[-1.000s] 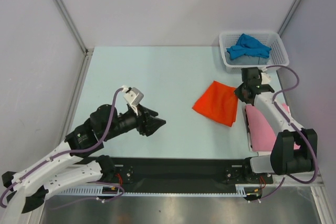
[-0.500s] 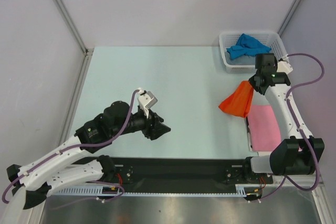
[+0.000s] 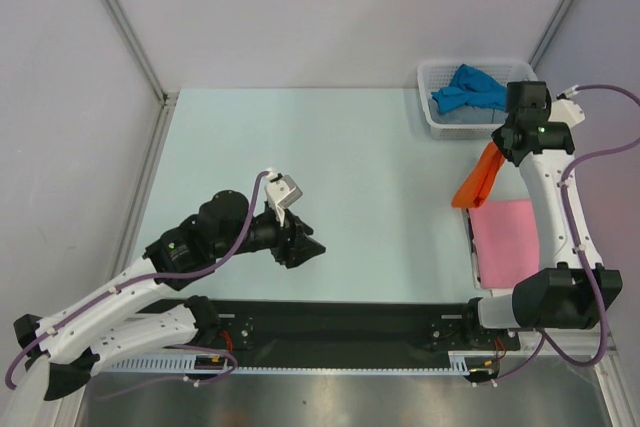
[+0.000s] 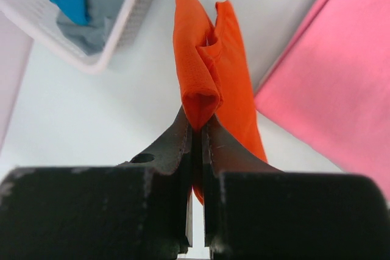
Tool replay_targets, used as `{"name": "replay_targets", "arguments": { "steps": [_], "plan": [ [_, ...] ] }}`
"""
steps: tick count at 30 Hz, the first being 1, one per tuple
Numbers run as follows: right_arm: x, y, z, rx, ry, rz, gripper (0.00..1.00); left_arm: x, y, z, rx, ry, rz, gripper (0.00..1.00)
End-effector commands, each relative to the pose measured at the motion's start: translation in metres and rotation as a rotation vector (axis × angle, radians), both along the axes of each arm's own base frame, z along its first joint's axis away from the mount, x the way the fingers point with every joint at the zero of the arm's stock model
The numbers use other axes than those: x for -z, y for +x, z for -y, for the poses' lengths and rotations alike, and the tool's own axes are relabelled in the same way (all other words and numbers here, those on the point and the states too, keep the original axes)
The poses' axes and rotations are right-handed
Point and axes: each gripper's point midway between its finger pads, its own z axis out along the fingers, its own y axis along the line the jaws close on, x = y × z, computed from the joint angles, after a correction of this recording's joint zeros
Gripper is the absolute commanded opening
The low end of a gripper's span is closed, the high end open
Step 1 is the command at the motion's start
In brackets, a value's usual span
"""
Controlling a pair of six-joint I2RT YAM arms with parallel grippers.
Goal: Fold and stack the t-shirts
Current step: Neatly place the folded tshirt to the corner
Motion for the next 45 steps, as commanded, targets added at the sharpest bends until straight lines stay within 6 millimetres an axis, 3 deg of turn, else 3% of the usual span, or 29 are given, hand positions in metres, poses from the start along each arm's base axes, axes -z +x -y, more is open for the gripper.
{"name": "replay_targets", "arguments": {
  "steps": [1, 7, 16, 32, 45],
  "plan": [
    [-0.027, 0.003, 0.018, 0.065, -0.025, 0.054, 0.00, -0.018, -0.001, 0.000, 0.024, -0.030, 0.042, 0.60],
    [-0.034, 0.004, 0.025, 0.069, -0.020, 0.069, 0.00, -0.017, 0.000, 0.001, 0.024, -0.032, 0.045, 0.60],
    [-0.044, -0.011, 0.040, 0.107, -0.025, 0.073, 0.00, -0.014, -0.001, 0.002, 0.031, -0.029, 0.039, 0.61],
    [-0.036, -0.030, 0.056, 0.139, -0.005, 0.066, 0.00, -0.013, -0.002, 0.004, 0.042, -0.035, 0.031, 0.60],
    [-0.019, -0.055, 0.066, 0.168, 0.009, 0.031, 0.00, -0.012, -0.003, 0.002, 0.040, -0.038, 0.026, 0.61]
  ]
}}
